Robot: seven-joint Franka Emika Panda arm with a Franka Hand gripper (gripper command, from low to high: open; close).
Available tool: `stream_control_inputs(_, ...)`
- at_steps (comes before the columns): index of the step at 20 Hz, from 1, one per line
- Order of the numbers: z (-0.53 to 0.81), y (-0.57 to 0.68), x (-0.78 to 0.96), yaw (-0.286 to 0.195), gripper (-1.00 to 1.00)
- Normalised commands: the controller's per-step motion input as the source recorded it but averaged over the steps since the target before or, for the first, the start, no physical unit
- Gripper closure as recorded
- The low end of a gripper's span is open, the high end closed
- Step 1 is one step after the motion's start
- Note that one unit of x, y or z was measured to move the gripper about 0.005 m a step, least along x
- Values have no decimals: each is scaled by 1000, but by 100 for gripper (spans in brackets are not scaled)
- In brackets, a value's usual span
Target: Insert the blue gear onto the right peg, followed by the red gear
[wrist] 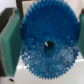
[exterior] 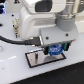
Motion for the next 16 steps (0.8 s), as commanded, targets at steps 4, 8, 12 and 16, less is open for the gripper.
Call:
stream_control_inputs(4, -4, -36, 66, 0, 100)
stream_control_inputs(8, 100, -34, 62, 0, 100)
stream_control_inputs(12, 271, 0, 6, 0, 100)
stream_control_inputs(16, 203, -15, 17, 0, 100)
